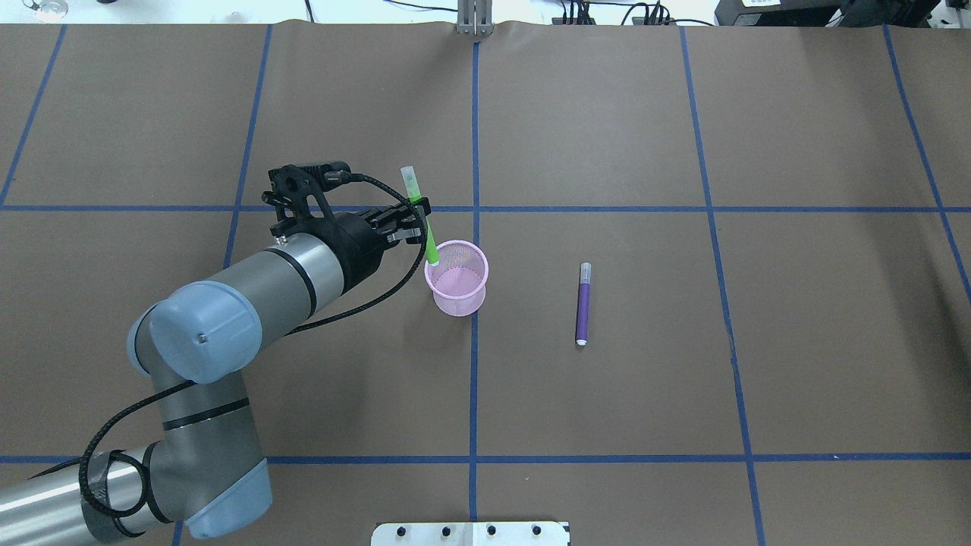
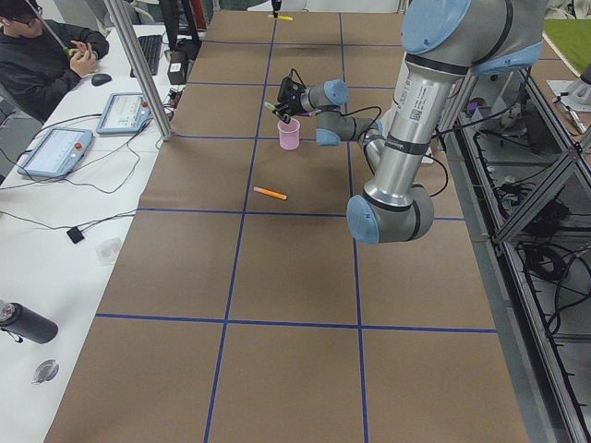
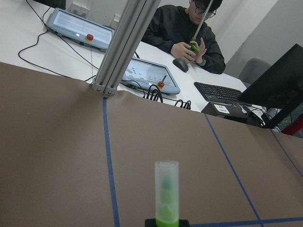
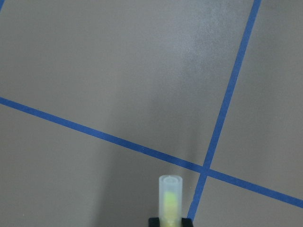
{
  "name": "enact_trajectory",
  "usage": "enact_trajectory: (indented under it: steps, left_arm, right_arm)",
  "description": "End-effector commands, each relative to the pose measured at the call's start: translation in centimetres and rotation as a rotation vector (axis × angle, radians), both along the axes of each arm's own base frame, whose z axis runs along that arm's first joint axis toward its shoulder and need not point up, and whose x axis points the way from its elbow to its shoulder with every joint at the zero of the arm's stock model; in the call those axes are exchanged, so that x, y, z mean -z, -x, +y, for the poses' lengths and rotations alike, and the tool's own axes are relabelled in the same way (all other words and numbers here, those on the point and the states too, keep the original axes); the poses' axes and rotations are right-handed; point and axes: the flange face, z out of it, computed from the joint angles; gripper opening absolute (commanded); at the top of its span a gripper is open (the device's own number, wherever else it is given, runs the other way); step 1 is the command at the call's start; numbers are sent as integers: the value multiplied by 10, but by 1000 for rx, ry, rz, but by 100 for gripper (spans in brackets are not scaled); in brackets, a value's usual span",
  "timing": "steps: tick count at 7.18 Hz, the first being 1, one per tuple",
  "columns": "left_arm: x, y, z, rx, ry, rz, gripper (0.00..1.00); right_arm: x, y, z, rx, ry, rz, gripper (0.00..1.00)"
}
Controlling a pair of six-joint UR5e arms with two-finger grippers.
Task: Collect pens into pen holder
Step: 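Carry the green marker with the left gripper over the pink cup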
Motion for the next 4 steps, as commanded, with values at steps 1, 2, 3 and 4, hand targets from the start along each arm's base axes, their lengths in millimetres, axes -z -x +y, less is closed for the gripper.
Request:
enact_trajectory:
  steps: [1, 2, 3, 4]
  left_arm:
    - [-1, -25, -5, -8, 8, -19, 0]
    - [-1, -37, -1, -17, 10, -25, 0]
    - [-1, -46, -7, -5, 13, -37, 0]
    - [-5, -56, -5, -13, 18, -48, 0]
  right_arm:
    - [14, 6, -3, -10, 3, -15, 0]
    - [21, 12, -2, 5, -4, -38, 0]
    - [27, 16, -2, 14, -14, -47, 0]
    - [33, 22, -4, 25, -25, -49, 0]
